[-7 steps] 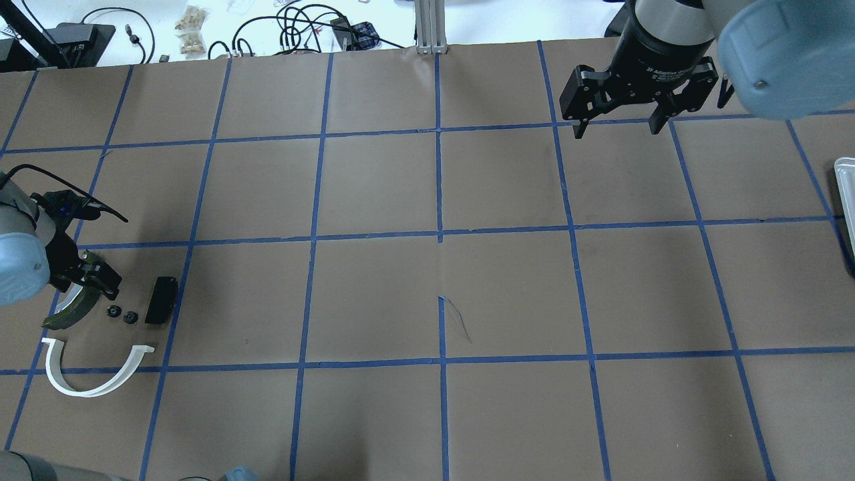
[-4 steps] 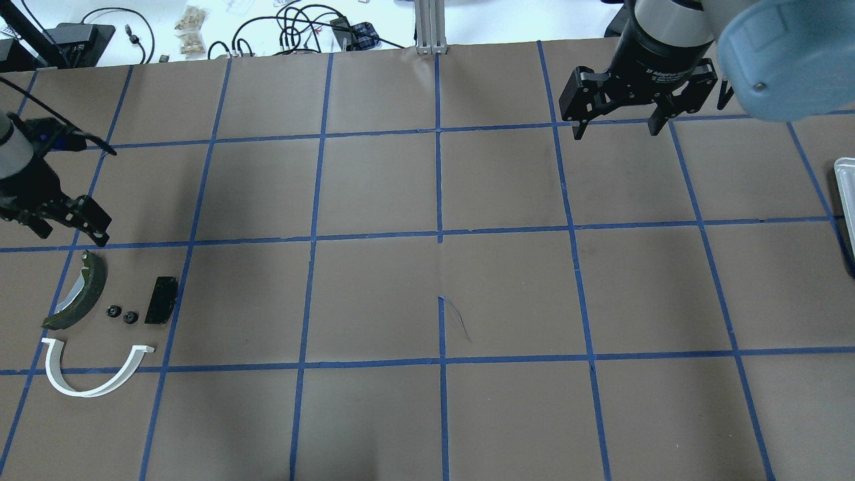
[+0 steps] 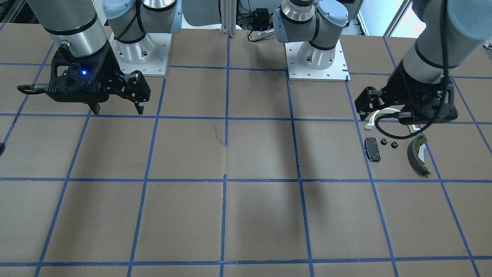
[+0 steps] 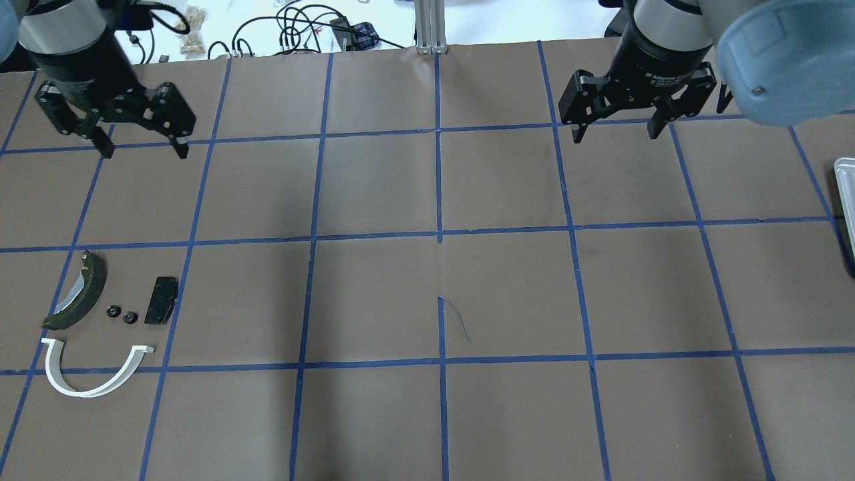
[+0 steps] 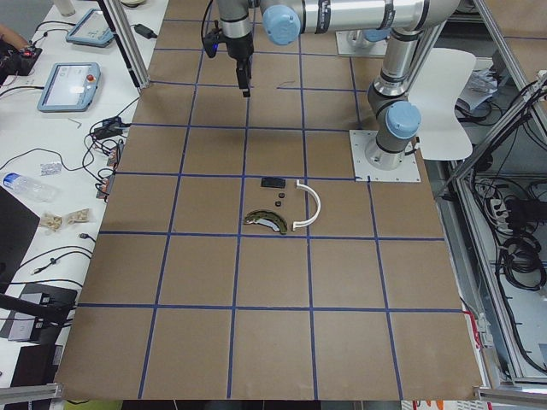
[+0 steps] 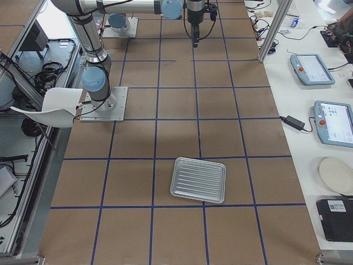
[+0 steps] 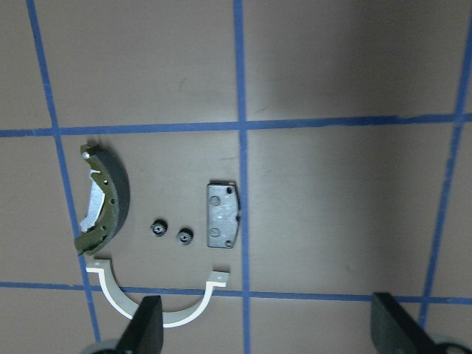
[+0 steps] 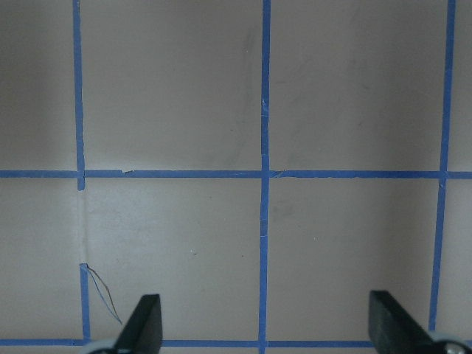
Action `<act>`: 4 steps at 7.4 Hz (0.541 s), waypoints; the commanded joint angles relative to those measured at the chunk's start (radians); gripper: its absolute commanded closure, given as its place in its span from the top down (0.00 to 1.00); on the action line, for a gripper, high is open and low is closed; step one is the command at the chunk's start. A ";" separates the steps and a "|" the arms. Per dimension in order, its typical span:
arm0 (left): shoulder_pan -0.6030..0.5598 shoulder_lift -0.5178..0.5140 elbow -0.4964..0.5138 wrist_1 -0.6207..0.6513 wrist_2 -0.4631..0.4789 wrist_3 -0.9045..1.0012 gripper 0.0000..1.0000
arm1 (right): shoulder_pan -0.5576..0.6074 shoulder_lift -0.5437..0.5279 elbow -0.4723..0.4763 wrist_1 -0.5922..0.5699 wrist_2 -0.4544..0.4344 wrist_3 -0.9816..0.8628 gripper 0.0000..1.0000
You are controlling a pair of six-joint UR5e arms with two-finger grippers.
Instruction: Place bearing gear from tray to pile
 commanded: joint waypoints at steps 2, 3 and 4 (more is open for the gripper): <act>-0.074 0.025 0.000 0.023 -0.028 -0.127 1.00 | 0.000 0.001 0.004 0.000 0.001 0.000 1.00; -0.070 0.023 0.000 0.027 -0.033 -0.142 1.00 | 0.000 -0.001 0.004 0.000 -0.001 0.000 1.00; -0.068 0.016 0.000 0.061 -0.086 -0.144 1.00 | 0.000 0.001 0.004 -0.002 -0.001 -0.002 1.00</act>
